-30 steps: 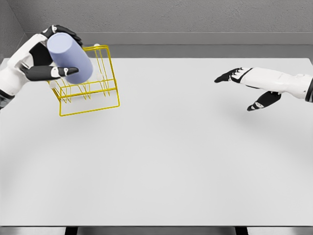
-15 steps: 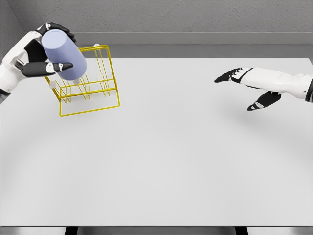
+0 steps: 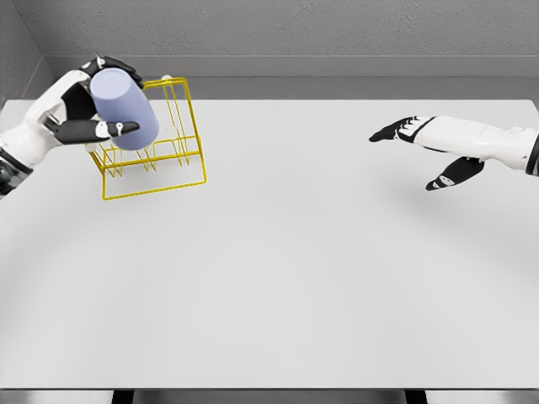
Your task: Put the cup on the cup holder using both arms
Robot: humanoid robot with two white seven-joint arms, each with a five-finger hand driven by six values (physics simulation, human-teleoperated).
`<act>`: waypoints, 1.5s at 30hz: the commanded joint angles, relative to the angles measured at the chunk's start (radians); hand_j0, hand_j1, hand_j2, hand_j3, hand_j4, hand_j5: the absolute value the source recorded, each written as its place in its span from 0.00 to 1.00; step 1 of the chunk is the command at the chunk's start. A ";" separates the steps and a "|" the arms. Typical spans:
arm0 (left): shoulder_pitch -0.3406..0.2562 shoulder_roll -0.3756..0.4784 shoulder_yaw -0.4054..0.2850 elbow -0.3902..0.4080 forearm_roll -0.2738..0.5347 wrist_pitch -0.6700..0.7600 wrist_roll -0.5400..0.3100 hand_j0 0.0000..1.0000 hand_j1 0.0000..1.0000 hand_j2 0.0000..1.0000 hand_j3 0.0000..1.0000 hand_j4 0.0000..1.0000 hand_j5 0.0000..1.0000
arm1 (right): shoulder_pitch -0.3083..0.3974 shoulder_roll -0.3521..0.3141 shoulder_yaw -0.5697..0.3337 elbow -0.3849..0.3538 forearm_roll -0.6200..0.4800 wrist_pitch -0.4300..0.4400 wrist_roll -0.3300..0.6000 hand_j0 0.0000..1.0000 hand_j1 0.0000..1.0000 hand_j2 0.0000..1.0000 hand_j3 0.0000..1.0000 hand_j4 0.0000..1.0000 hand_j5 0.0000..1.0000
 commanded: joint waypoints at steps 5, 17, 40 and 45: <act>0.000 0.003 0.003 0.018 0.001 0.001 0.001 0.36 0.36 0.36 0.36 0.36 0.36 | 0.000 -0.001 -0.001 0.000 -0.007 0.002 0.000 1.00 1.00 1.00 1.00 1.00 1.00; -0.003 -0.009 0.001 0.034 -0.022 -0.004 0.001 0.75 0.75 0.75 0.75 0.75 0.75 | 0.000 0.000 -0.001 0.000 -0.007 0.002 -0.001 1.00 1.00 1.00 1.00 1.00 1.00; 0.080 0.006 0.049 -0.162 -0.024 -0.048 0.001 1.00 1.00 1.00 1.00 1.00 1.00 | 0.000 0.000 0.001 0.000 -0.007 0.002 0.000 1.00 1.00 1.00 1.00 1.00 1.00; 0.091 0.008 0.049 -0.163 -0.024 -0.059 0.001 1.00 1.00 1.00 1.00 1.00 1.00 | 0.000 0.000 0.001 0.000 -0.007 0.002 0.000 1.00 1.00 1.00 1.00 1.00 1.00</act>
